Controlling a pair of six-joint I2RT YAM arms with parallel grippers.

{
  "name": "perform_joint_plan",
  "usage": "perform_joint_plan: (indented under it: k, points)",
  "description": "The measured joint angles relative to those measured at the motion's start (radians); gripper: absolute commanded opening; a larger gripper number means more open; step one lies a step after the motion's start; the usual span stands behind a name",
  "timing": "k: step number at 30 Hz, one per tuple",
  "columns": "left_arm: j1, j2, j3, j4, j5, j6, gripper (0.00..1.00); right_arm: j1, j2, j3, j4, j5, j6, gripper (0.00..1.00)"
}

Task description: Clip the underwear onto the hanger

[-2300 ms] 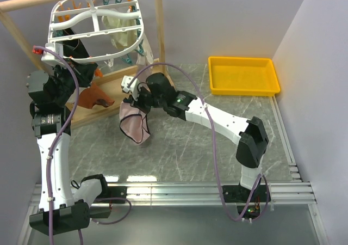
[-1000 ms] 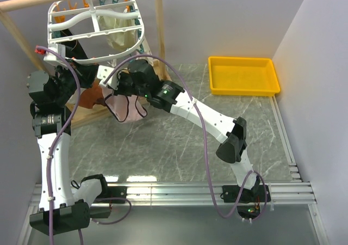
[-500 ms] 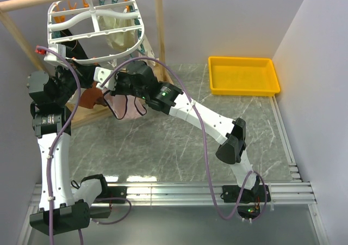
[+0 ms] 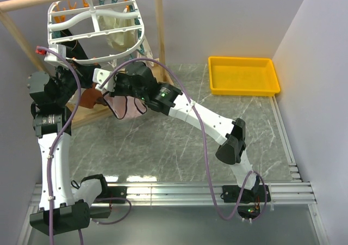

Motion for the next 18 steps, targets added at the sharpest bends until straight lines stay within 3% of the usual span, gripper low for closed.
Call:
perform_joint_plan:
  k: [18]
  points:
    - [0.000,0.000,-0.007,0.003,-0.001,0.030,0.00,0.003,0.041,0.010,-0.002,-0.002,0.005,0.00]
